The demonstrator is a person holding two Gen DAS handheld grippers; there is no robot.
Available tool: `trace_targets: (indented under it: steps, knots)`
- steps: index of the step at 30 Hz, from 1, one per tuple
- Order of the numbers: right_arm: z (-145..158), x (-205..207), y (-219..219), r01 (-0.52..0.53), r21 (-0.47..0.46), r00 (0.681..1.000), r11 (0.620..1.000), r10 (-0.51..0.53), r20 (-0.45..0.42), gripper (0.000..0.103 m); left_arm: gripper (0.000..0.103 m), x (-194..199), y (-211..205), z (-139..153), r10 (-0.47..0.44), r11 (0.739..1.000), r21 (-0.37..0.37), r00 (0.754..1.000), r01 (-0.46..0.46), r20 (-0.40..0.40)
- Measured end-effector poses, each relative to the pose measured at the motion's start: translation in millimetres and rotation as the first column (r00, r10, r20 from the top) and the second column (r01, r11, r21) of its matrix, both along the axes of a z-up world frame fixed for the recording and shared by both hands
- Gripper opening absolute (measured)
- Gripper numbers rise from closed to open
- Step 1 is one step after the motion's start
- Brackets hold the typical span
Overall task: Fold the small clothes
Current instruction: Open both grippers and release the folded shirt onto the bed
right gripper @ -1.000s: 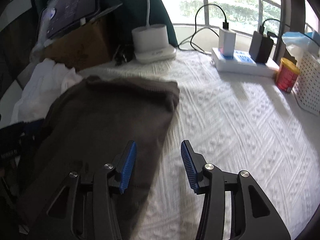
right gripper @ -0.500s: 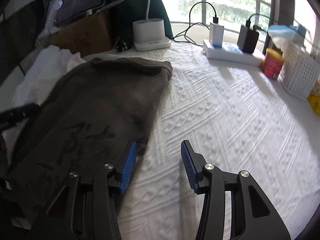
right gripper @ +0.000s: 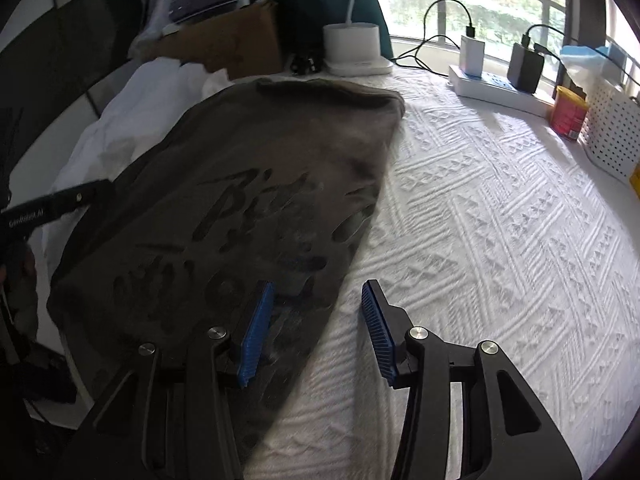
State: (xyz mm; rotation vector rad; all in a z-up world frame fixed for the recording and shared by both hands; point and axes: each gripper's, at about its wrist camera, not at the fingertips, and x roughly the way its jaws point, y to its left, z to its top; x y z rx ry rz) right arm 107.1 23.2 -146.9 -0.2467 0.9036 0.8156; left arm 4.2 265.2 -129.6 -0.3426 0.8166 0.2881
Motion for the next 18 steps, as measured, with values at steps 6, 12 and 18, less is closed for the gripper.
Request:
trace_targets:
  steps: [6, 12, 18]
  knots:
    - [2, -28, 4, -0.07, 0.003, 0.997, 0.998, 0.07, 0.012, 0.024, 0.049, -9, -11, -4, -0.004, 1.0, 0.028, 1.0, 0.005, -0.025]
    - [2, -42, -5, -0.066, 0.033, 0.998, 0.997, 0.066, 0.007, 0.022, 0.049, -23, -21, -7, -0.009, 0.993, 0.116, 0.998, 0.015, -0.056]
    - [1, -46, -20, -0.052, 0.053, 0.998, 0.997, 0.053, -0.016, 0.022, 0.05, -33, -31, 2, 0.003, 0.991, 0.13, 0.999, 0.002, -0.039]
